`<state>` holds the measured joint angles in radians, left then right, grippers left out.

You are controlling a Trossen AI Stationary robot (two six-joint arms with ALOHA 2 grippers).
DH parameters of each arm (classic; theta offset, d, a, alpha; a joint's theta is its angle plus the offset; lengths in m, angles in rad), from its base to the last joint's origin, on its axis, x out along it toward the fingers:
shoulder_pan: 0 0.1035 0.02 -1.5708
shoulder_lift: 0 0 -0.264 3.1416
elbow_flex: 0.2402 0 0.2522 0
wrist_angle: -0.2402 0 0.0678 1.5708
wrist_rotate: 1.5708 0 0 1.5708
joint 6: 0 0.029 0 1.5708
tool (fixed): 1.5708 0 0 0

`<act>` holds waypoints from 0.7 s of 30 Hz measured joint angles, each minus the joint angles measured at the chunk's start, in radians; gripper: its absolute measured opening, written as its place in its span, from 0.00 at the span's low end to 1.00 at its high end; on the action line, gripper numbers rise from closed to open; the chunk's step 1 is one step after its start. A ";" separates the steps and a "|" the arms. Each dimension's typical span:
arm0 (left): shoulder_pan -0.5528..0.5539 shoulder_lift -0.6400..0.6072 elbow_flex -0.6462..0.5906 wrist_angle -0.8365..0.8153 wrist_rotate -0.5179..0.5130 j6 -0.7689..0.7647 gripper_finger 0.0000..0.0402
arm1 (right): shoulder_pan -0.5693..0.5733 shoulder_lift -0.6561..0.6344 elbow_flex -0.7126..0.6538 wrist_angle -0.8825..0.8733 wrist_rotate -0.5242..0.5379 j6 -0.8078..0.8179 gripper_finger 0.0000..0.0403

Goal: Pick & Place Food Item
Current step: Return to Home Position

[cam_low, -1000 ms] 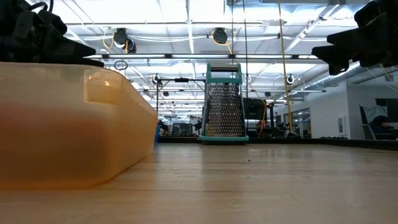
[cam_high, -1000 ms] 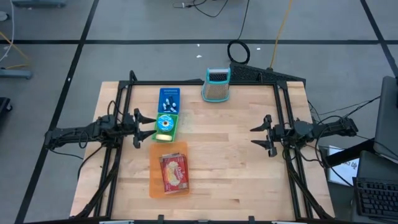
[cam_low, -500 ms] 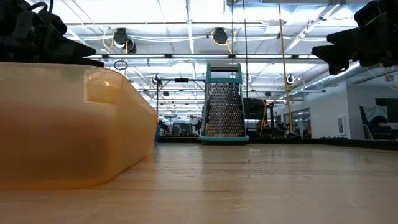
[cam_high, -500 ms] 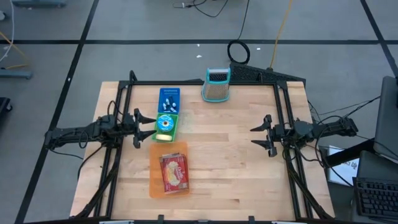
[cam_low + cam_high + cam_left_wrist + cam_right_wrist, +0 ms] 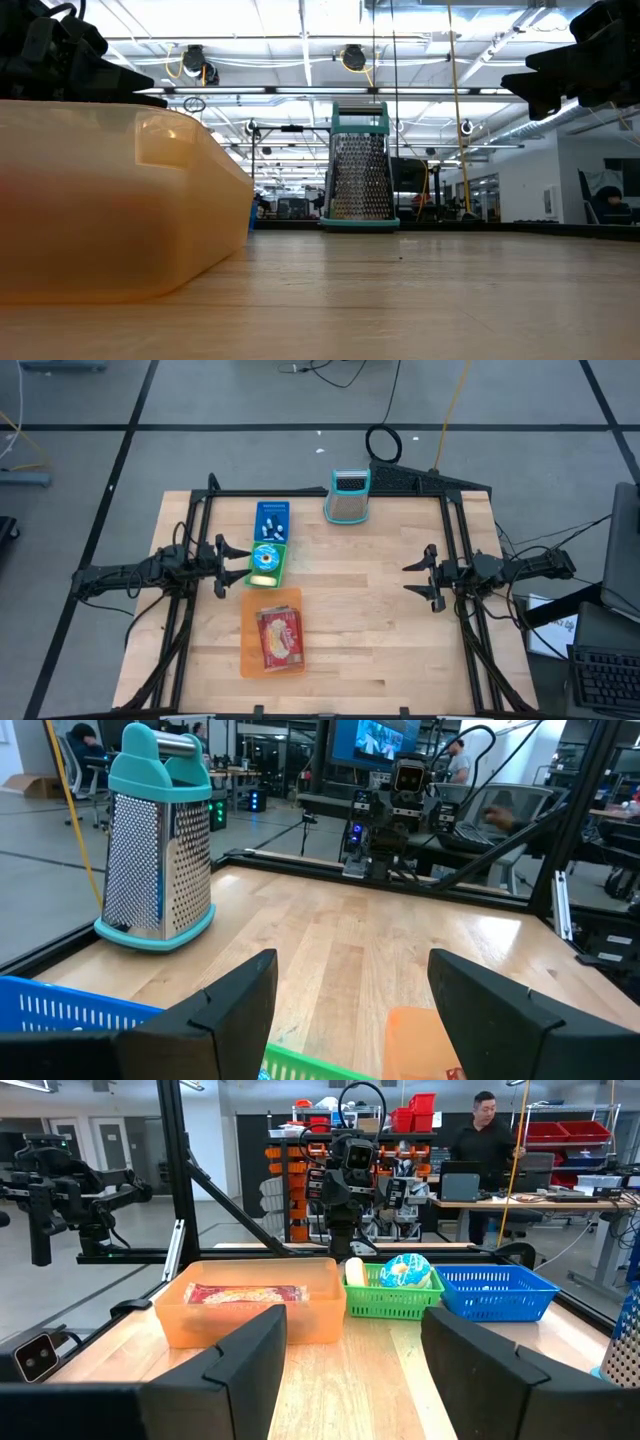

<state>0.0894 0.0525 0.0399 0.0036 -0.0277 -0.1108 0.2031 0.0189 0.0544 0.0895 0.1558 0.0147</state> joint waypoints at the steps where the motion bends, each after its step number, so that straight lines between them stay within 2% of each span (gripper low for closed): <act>1: 0.000 0.000 0.000 0.000 0.000 0.000 0.64 | 0.000 0.000 0.000 0.000 0.000 0.000 0.55; 21: 0.000 0.000 0.000 0.000 0.000 0.000 0.64 | 0.000 0.000 0.000 0.000 0.000 0.000 0.55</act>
<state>0.0891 0.0525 0.0402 0.0040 -0.0277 -0.1104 0.2031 0.0192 0.0544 0.0898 0.1555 0.0147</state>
